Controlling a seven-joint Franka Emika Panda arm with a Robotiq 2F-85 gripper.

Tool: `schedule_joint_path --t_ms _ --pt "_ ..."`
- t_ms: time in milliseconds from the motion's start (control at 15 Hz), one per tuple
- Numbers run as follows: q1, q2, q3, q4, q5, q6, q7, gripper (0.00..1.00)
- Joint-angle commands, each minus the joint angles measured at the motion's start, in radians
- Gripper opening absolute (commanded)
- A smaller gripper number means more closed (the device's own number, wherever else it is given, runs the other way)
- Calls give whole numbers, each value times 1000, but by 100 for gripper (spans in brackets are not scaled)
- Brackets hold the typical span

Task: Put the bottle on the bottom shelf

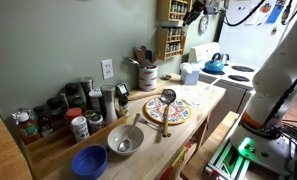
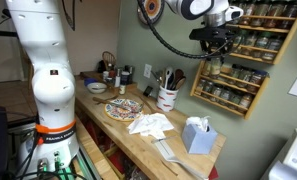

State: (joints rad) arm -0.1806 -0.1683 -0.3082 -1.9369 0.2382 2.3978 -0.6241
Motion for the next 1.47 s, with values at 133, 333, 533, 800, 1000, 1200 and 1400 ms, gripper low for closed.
schedule_joint_path --t_ms 133,333,533,800,1000,1200,1400 --pt "24 59 -45 61 242 31 -184 30" --pt "10 95 -43 86 344 47 -239 30" --pt "-8 132 -35 109 413 71 -271 30" --pt "-34 176 -19 144 485 66 -306 30" --pt "-50 204 -4 169 515 67 -314 30" --pt "-65 227 10 192 532 59 -317 30" --pt "-76 249 26 208 527 60 -307 30"
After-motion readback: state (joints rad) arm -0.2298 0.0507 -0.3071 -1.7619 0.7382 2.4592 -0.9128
